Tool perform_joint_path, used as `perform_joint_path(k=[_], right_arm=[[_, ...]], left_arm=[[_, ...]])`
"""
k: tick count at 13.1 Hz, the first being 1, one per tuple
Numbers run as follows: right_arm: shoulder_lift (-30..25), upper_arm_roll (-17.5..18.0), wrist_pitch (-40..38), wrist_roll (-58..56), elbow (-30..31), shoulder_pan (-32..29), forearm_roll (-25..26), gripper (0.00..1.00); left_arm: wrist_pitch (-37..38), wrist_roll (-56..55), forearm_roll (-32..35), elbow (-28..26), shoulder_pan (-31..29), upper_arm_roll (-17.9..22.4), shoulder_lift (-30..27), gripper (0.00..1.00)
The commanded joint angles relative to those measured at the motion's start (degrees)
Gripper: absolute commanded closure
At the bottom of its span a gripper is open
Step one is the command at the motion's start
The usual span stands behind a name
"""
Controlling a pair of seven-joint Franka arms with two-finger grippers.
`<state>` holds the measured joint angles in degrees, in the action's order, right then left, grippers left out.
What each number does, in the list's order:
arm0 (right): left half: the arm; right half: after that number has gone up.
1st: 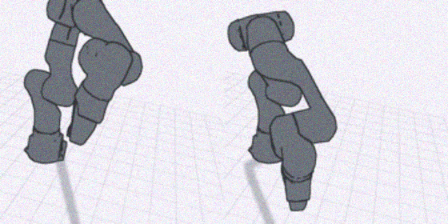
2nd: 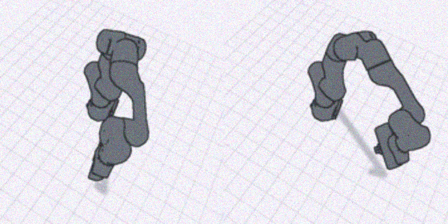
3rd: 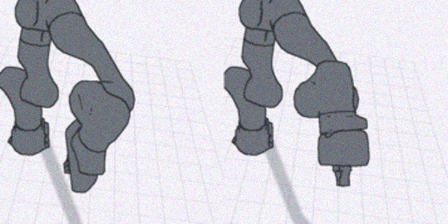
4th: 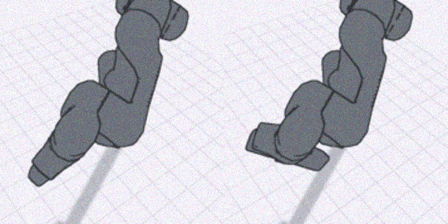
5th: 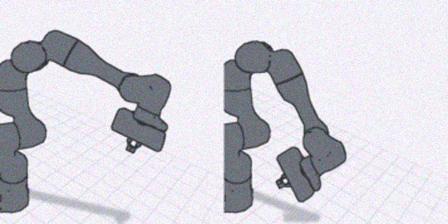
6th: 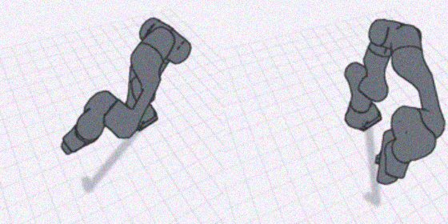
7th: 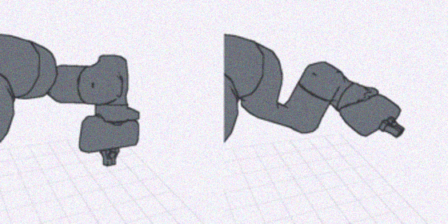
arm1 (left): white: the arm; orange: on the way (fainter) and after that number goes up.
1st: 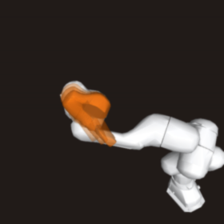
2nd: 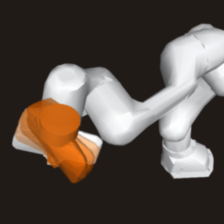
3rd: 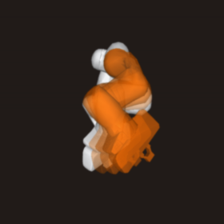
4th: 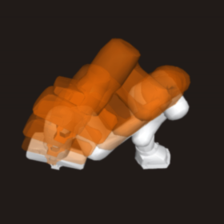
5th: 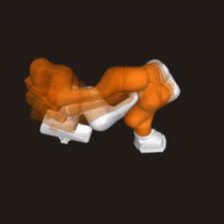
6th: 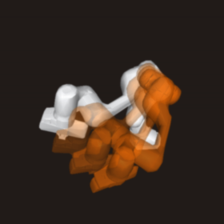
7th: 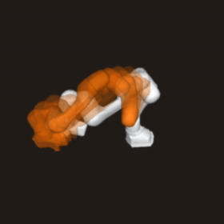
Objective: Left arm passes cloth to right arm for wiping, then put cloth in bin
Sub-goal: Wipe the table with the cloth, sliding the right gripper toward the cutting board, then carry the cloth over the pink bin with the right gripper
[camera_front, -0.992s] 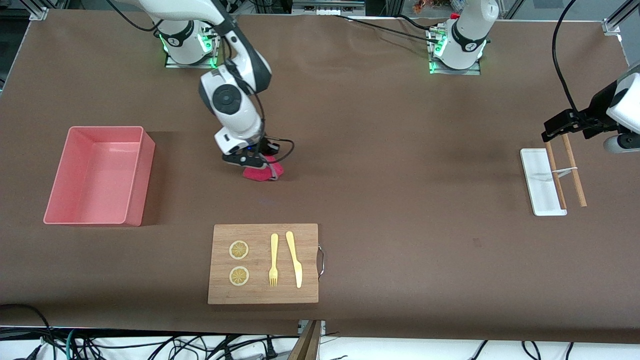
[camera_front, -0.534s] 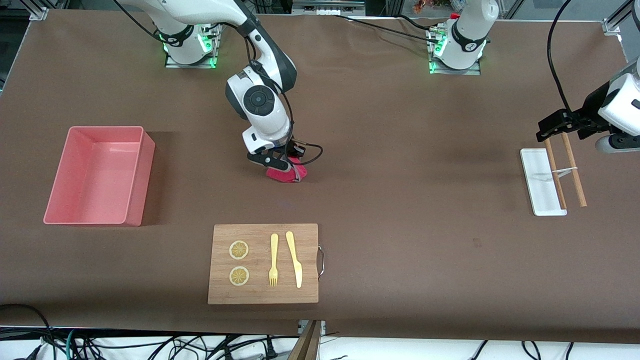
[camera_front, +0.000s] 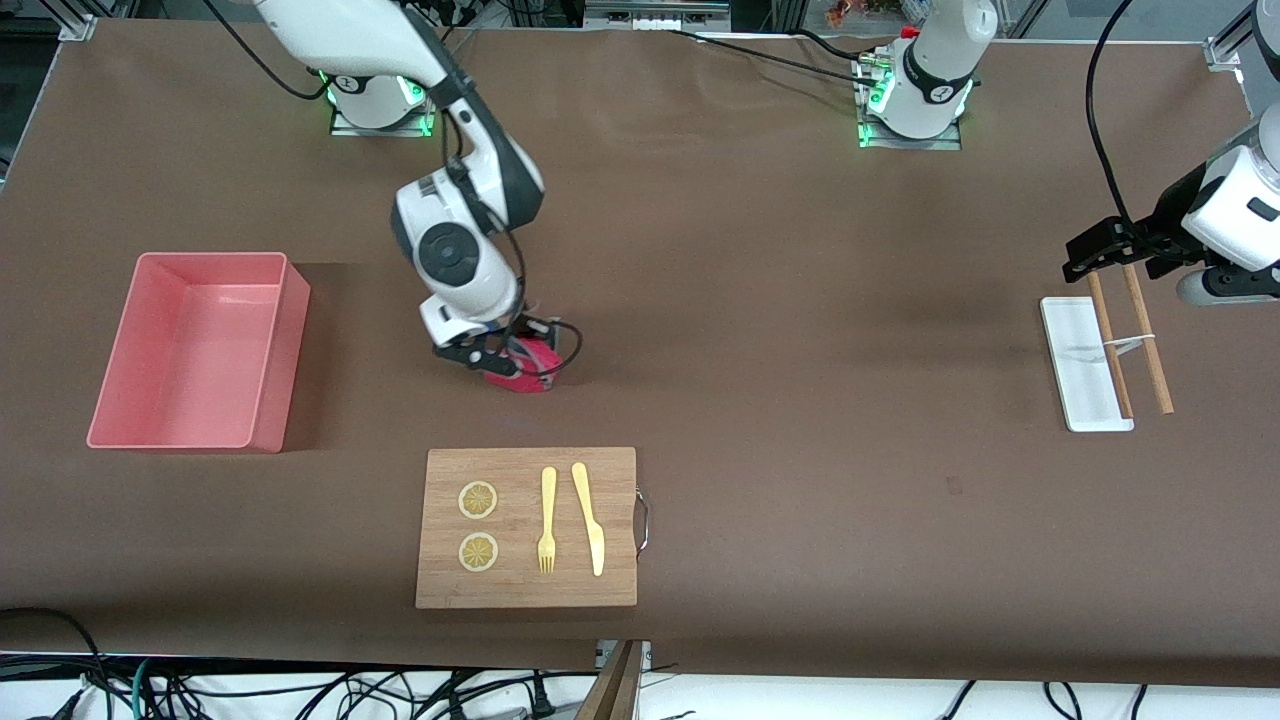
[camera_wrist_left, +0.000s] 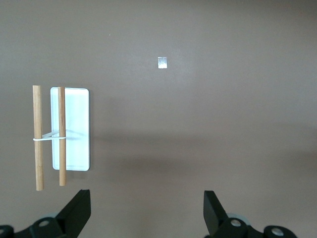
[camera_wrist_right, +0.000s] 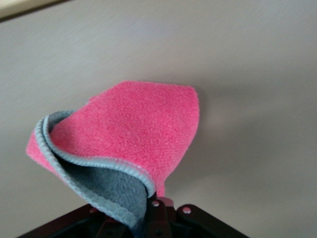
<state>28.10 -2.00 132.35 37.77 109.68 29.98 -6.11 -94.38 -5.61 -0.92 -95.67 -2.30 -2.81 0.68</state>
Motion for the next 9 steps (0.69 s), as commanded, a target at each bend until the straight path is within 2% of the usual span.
perform_joint_path(k=[1, 5, 9], right_arm=[[-1.6, 0.3, -0.2, -9.2, 3.2, -4.7, -1.1, 1.0], [-4.6, 0.0, -0.1, -23.4, 7.5, -12.6, -1.1, 1.0], [-5.6, -4.3, -0.9, -41.9, 7.8, -18.0, -1.1, 1.0]], left_arm=[[0.7, -0.5, 0.0, 0.6, -0.3, -0.9, -0.2, 0.0], [0.8, -0.5, 0.0, 0.6, -0.3, -1.0, -0.2, 0.0], [0.8, -0.5, 0.0, 0.6, -0.3, -1.0, -0.2, 0.0]])
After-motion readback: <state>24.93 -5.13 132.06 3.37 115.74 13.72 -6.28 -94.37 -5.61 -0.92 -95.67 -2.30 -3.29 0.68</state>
